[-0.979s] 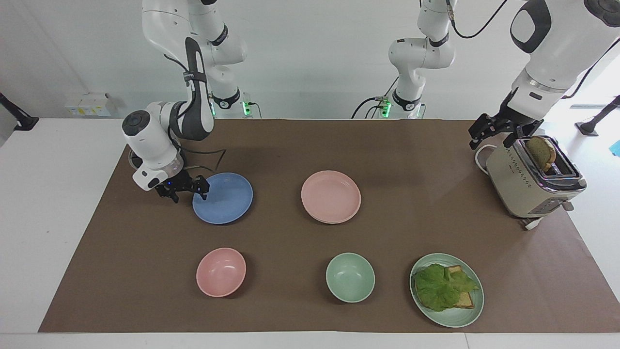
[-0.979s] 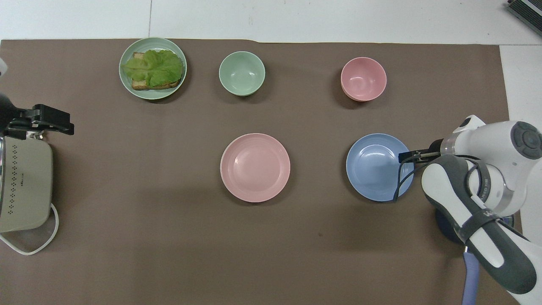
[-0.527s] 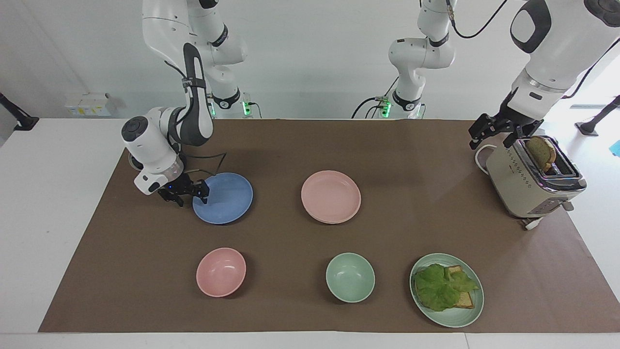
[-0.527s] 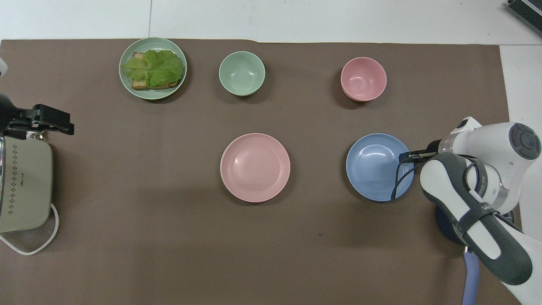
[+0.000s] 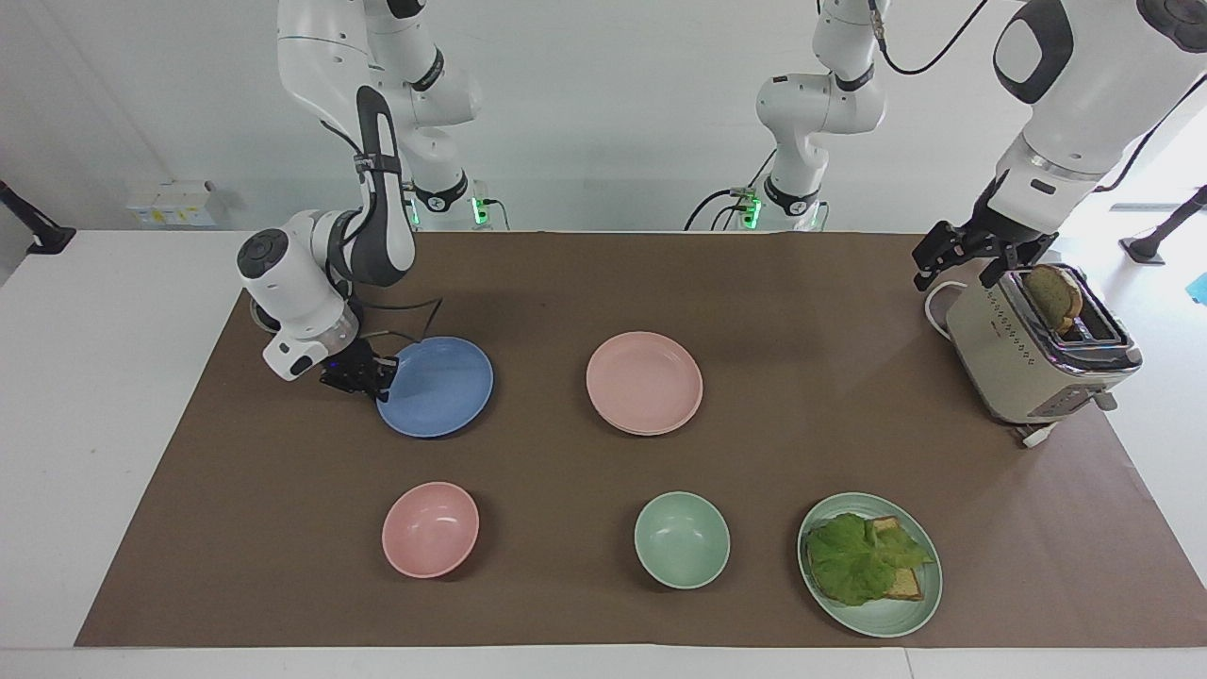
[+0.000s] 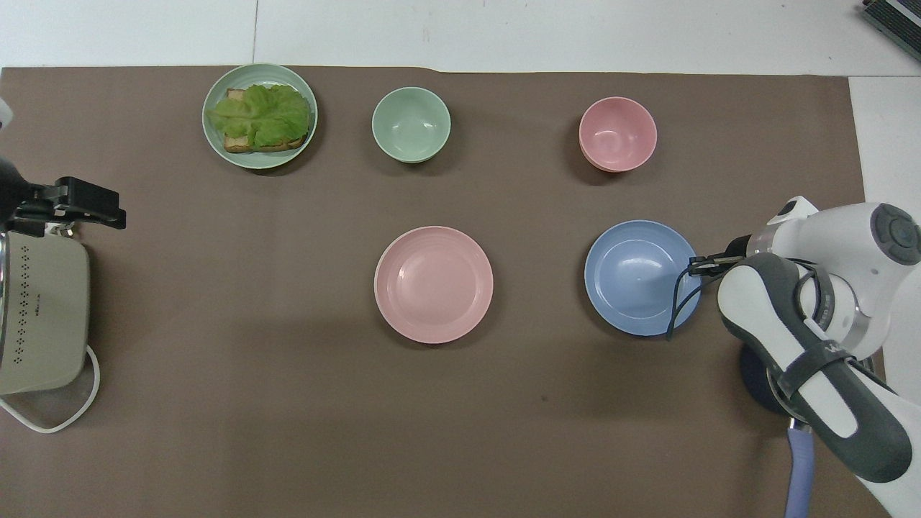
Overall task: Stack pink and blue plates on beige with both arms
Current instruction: 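Grasp the blue plate rim with the right gripper and lift it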
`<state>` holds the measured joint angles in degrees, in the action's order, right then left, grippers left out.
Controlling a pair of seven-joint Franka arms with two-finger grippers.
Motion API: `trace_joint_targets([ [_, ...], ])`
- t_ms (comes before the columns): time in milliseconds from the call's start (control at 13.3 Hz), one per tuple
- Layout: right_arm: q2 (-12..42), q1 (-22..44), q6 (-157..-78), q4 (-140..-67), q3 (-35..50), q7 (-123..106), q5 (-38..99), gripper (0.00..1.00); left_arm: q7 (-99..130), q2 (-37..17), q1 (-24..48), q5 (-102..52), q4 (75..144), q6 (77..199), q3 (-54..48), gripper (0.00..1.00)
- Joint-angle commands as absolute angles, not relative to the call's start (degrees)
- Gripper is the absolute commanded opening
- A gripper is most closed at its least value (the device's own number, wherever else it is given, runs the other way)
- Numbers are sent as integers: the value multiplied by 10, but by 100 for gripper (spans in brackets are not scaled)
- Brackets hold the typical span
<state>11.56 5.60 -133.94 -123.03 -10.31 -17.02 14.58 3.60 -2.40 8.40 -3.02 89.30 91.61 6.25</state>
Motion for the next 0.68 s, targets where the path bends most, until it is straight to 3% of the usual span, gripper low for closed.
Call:
trace_joint_targets([
  [0, 112, 41, -1301, -1201, -101, -190, 162, 0, 31, -17, 81, -18, 898, 911, 59, 100],
  [377, 45, 32, -1244, -1190, -104, -196, 162, 0, 32, -17, 81, -18, 898, 911, 59, 100],
  [603, 31, 35, -1175, -1145, -104, -172, 160, 0, 31, -17, 81, -18, 898, 911, 59, 100],
])
